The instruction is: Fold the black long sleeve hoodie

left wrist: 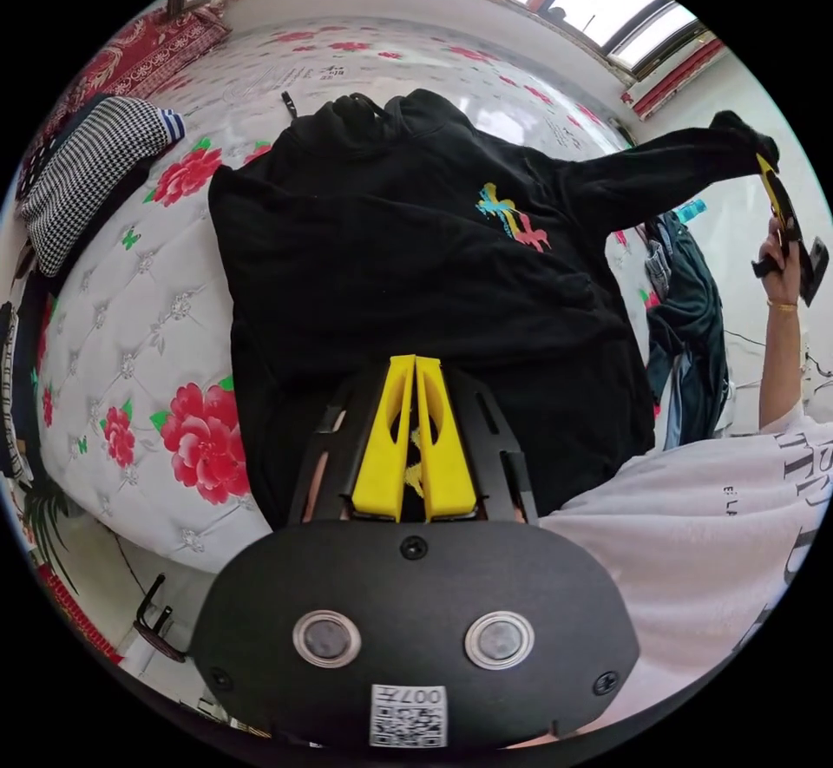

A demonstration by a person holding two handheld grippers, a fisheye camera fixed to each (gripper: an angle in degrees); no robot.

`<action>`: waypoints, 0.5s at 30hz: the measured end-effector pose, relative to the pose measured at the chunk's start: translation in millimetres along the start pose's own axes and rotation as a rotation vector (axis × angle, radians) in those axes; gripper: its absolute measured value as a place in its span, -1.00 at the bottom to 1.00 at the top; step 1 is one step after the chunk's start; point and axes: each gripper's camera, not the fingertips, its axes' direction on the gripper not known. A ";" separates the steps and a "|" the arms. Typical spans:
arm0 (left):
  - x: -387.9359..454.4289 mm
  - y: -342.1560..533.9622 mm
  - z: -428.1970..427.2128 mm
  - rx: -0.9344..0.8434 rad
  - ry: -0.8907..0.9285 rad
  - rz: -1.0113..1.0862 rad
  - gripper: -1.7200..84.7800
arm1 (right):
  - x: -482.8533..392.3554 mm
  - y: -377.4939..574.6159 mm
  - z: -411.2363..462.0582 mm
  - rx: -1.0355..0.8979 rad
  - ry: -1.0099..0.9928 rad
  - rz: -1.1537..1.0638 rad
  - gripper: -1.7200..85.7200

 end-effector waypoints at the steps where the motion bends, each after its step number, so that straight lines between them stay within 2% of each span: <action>1: -1.7 5.2 -3.8 0.008 0.003 -0.001 -0.98 | -21.0 3.2 6.3 -0.002 -0.038 -0.033 -0.96; 5: -18.6 33.6 -8.1 0.001 0.023 -0.049 -0.98 | -146.3 62.1 74.9 -0.155 -0.320 -0.129 -0.95; 9: -43.5 69.1 -5.4 -0.022 0.046 -0.134 -0.98 | -224.0 140.8 147.4 -0.542 -0.512 -0.105 -0.91; 11: -57.9 91.7 -7.2 -0.032 0.061 -0.178 -0.98 | -232.5 155.8 151.3 -0.600 -0.496 -0.103 -0.90; 15: -71.7 115.1 -17.5 0.011 0.097 -0.198 -0.96 | -190.9 153.3 145.4 -0.605 -0.281 -0.041 -0.89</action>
